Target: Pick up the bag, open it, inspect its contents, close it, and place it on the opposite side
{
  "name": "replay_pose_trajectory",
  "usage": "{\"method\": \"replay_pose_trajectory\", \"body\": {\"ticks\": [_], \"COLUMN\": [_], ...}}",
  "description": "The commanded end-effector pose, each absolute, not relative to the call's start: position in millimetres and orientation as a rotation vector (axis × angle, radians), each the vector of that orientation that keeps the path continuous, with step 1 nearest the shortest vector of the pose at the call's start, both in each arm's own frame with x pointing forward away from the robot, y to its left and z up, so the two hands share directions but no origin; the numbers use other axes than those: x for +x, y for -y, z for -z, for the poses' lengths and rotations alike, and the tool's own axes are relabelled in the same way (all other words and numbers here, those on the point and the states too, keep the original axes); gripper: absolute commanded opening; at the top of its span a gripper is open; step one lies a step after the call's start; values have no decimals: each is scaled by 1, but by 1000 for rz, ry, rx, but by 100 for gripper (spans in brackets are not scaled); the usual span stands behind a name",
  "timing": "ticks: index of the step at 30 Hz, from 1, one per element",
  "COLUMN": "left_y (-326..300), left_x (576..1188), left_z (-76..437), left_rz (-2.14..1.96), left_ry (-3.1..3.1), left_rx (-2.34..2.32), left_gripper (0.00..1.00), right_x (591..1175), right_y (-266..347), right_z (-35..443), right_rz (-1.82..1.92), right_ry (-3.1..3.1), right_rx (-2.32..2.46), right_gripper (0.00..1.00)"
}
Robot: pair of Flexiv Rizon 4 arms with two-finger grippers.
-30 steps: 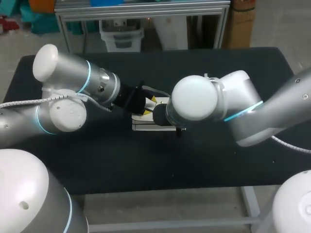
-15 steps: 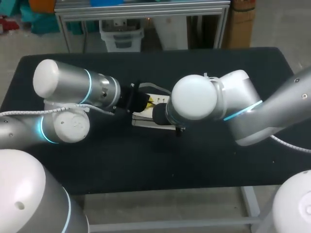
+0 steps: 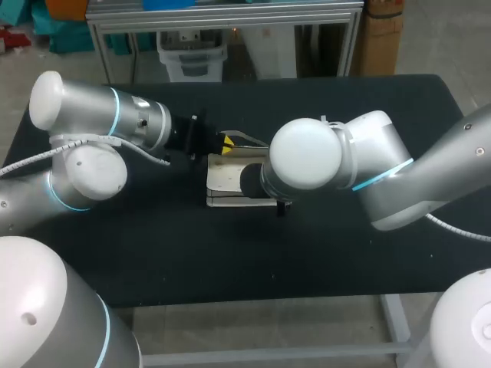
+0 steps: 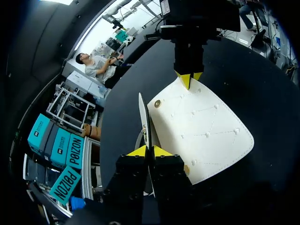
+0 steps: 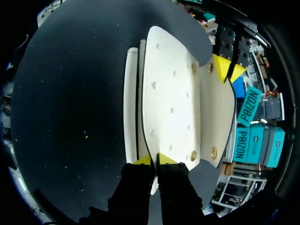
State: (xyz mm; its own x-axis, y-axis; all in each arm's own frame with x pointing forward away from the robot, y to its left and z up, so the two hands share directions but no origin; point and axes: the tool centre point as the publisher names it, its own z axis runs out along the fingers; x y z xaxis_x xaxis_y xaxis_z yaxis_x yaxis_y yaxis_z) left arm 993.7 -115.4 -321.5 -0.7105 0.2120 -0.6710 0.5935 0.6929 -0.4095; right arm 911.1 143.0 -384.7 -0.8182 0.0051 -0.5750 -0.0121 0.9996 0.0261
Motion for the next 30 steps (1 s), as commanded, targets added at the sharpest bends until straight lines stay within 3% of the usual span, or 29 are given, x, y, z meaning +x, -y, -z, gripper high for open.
{"method": "replay_pose_trajectory", "body": {"ticks": [1,2,4,7,8,14,20,30], "left_y": [111,112,115,119,121,128,132,138], "left_x": [999,999,1000,999,999,997,1001,1020], "left_z": [315,316,319,322,322,328,336,346], "left_rz": [831,834,824,812,811,795,751,700], "left_ry": [-2357,-2366,-2392,-2424,-2433,-2466,-2491,-2580], "left_rx": [634,648,648,659,664,686,650,609], "left_gripper": [0,0,38,67,70,70,48,46], "right_x": [910,910,910,910,910,910,910,910], "right_y": [-141,-141,-141,-141,-141,-141,-141,-141], "right_z": [388,388,388,388,388,388,388,388], "right_rz": [-40,-40,-40,-40,-40,-40,-40,-40], "right_ry": [-2525,-2525,-2525,-2525,-2525,-2525,-2525,-2525], "right_rx": [-4,-4,-4,-4,-4,-4,-4,-4], "right_gripper": [0,0,0,0,0,0,0,0]}}
